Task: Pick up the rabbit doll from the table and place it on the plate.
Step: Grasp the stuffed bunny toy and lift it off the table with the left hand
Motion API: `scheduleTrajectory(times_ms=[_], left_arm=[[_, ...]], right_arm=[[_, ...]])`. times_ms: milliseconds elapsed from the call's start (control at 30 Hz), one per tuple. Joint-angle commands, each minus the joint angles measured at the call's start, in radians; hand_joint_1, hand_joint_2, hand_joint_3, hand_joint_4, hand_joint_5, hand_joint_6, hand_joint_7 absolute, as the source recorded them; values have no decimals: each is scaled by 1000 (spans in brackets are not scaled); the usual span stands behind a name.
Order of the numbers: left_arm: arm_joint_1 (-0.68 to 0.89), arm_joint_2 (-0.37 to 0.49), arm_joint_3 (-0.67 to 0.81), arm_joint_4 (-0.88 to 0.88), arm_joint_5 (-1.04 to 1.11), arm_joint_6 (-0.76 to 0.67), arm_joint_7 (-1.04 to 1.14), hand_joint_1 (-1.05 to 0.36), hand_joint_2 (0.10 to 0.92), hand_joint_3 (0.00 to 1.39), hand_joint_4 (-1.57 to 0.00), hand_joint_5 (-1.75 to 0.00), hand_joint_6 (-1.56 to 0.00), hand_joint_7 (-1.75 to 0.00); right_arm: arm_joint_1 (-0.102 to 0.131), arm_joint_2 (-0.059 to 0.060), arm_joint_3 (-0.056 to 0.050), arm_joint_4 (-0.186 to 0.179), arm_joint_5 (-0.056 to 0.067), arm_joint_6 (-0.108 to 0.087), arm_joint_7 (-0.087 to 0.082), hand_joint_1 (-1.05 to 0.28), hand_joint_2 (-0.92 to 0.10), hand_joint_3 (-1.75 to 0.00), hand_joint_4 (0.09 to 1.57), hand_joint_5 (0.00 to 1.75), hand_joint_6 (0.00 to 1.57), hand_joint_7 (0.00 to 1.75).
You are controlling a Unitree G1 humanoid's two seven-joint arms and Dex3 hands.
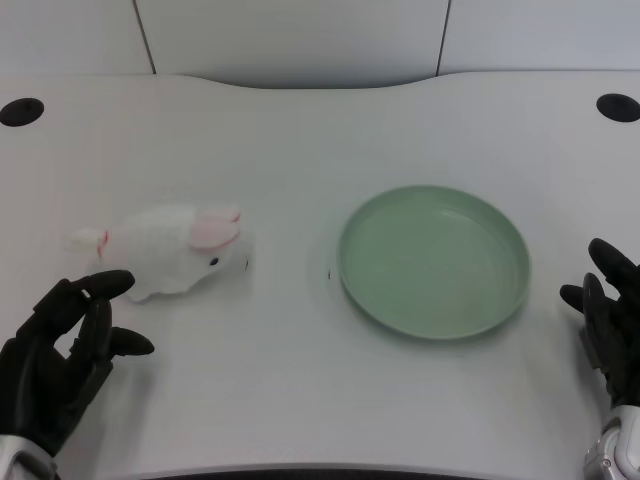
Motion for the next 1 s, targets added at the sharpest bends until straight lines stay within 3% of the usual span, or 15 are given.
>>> scheduleTrajectory(times_ms=[33, 100, 167, 200, 267, 300, 400, 467, 600, 700, 800, 833, 867, 933, 1000], left_arm=[[1, 65, -39, 14, 101, -133, -8, -639, 921, 402, -375, -1690, -458, -899], [-5, 105, -70, 1, 163, -179, -6, -628, 921, 380, -353, -1709, -457, -876], [-23, 129, -86, -2, 164, -195, -32, -590, 921, 304, -324, -1697, -458, -859], [-46, 150, -96, 11, 170, -212, -50, -574, 921, 269, -313, -1690, -461, -851], [-87, 207, -128, 22, 250, -259, -41, -554, 921, 126, -343, -1611, -488, -739], [-99, 229, -142, 23, 294, -279, -24, -600, 921, 97, -333, -1555, -486, -665], [-157, 326, -207, 11, 513, -338, 68, -669, 921, 75, -225, -1422, -446, -526], [-200, 374, -245, 33, 608, -374, 109, -706, 921, 67, -140, -1276, -407, -385], [-294, 442, -318, 87, 756, -414, 191, -781, 921, 37, -17, -1034, -380, -157], [-356, 481, -374, 103, 859, -413, 250, -835, 921, 29, -1, -778, -303, -63], [-399, 502, -412, 106, 909, -389, 269, -844, 921, 28, 1, -733, -292, -47], [-436, 514, -434, 99, 950, -364, 272, -892, 921, 32, 1, -474, -201, -60], [-462, 523, -450, 94, 980, -346, 275, -916, 921, 34, 1, -353, -166, -58], [-503, 534, -478, 87, 1028, -310, 281, -949, 921, 44, 1, -193, -122, -44], [-550, 541, -510, 89, 1066, -267, 264, -973, 921, 59, 1, -95, -92, -26]], right_arm=[[-6, -17, 10, 8, -21, 10, -36, -342, -921, -319, 784, 665, 903, 18], [-8, -17, 17, 9, -35, 12, -62, -344, -921, -317, 788, 654, 902, 16], [-13, -17, 11, 15, -29, 14, -57, -357, -921, -309, 798, 646, 909, 19], [-15, -18, 4, 21, -22, 20, -47, -363, -921, -305, 802, 643, 913, 21], [-18, -27, -2, 34, -20, 27, -36, -370, -921, -268, 840, 593, 916, 18], [-20, -30, -3, 39, -21, 29, -34, -379, -921, -262, 866, 570, 915, 15], [-26, -31, -16, 44, -10, 32, -19, -388, -921, -245, 923, 515, 933, 17], [-27, -31, -14, 44, -11, 31, -19, -370, -921, -244, 920, 488, 930, 13], [-32, -33, -19, 47, 3, 27, 12, -361, -921, -260, 911, 468, 924, 8], [-38, -38, -21, 53, 6, 35, 21, -359, -921, -271, 912, 468, 924, 8], [-42, -39, -19, 54, 2, 42, 18, -356, -921, -277, 911, 468, 924, 7], [-45, -42, -17, 55, 0, 46, 19, -337, -921, -297, 894, 459, 912, 5], [-47, -43, -16, 56, -2, 49, 20, -337, -921, -302, 892, 459, 911, 6], [-54, -44, -19, 56, 2, 63, 21, -342, -921, -303, 892, 462, 915, 9], [-48, -43, -16, 56, -3, 55, 11, -352, -921, -297, 896, 467, 913, 8]])
